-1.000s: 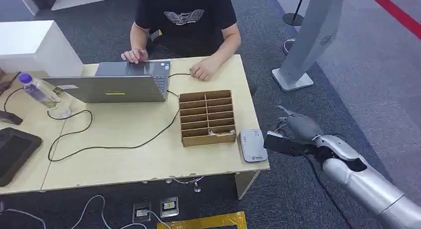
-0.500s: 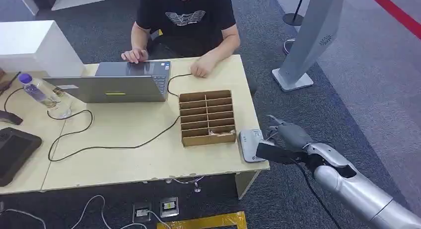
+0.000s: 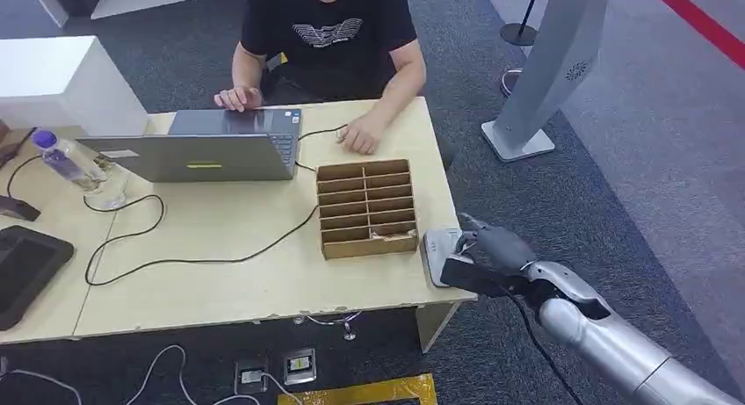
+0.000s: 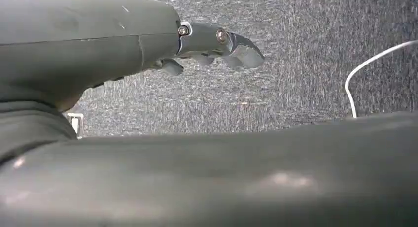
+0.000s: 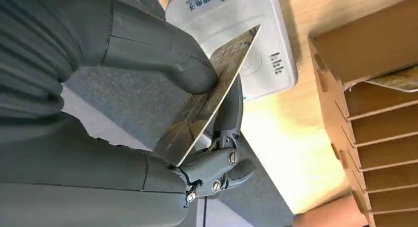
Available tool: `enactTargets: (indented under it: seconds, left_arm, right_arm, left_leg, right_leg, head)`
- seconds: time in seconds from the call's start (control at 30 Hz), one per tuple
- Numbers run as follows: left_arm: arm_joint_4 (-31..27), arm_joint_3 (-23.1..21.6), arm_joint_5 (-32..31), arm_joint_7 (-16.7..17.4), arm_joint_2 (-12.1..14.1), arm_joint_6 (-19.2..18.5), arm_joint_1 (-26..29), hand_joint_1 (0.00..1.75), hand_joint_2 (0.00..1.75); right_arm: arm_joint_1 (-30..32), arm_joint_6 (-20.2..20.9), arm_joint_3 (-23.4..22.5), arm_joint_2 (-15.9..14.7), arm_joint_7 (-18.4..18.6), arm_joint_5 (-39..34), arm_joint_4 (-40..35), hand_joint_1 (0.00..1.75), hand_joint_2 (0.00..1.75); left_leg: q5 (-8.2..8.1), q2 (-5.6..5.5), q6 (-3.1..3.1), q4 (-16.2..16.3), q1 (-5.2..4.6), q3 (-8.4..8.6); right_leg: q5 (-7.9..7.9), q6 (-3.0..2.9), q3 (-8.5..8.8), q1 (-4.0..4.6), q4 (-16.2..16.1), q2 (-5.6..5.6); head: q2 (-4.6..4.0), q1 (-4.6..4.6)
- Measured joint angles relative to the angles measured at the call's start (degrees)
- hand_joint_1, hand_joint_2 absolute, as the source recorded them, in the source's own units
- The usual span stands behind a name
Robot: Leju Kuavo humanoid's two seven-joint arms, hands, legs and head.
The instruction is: Pass the card to the sensor for recognition and then transmit it.
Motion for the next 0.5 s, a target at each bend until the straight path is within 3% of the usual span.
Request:
enactTargets:
  seconds: [0.5]
  left_arm:
    - [0.0, 0.0, 0.5, 0.0, 0.0, 0.2, 0.0, 0.0, 0.0]
  right_arm:
    - [1.2, -0.3, -0.6, 1.8, -0.2, -0.1, 2.1, 1.75, 1.75]
  left_leg:
    - [0.0, 0.02, 0.0, 0.0, 0.0, 0.01]
  right_leg:
    - [0.0, 0.0, -0.01, 0.0, 0.0, 0.02]
  head:
    - [0.0, 0.0]
